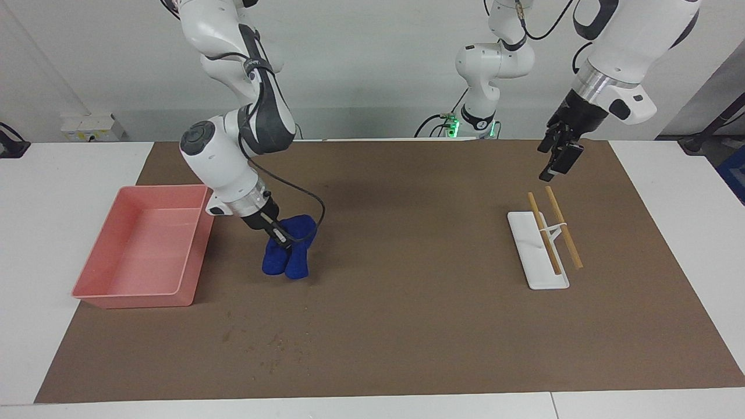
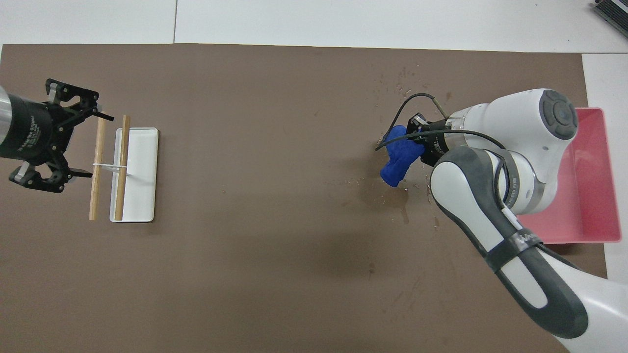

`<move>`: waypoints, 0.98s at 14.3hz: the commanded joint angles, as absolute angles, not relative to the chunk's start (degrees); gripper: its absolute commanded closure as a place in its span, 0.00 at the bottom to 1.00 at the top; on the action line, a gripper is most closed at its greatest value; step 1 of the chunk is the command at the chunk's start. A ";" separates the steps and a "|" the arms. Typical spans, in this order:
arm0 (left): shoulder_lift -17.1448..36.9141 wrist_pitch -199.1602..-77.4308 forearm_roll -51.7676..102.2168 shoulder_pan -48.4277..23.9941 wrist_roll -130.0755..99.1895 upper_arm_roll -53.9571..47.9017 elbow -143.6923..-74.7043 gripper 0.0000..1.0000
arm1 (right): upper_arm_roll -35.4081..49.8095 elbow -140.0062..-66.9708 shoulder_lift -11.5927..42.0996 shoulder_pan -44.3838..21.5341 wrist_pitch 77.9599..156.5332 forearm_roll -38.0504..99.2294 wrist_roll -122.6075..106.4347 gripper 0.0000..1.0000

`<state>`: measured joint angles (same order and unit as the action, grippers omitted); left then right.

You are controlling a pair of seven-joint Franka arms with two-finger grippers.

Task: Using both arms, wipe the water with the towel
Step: 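Open the left gripper and withdraw it while the right gripper pulls away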

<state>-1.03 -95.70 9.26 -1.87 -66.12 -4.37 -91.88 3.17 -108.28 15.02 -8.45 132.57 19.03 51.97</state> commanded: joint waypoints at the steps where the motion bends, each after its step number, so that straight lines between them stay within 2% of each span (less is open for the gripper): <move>1: -2.99 -93.61 8.26 1.22 -49.11 -5.01 -93.78 0.00 | 3.87 -108.37 17.48 -7.91 137.89 18.02 49.40 1.00; 5: -4.04 -92.20 3.88 5.53 -32.63 -5.01 -95.44 0.00 | 3.87 -112.31 17.41 -8.52 138.34 17.93 47.73 1.00; 11: -4.74 -91.41 -5.27 5.80 -8.20 -5.18 -96.68 0.00 | 3.78 -120.40 14.42 -8.79 139.05 17.84 39.48 1.00; 14: -6.94 -92.90 -5.27 5.80 -7.03 -5.19 -101.50 0.00 | 3.87 -122.42 13.36 -9.14 138.17 14.60 38.67 1.00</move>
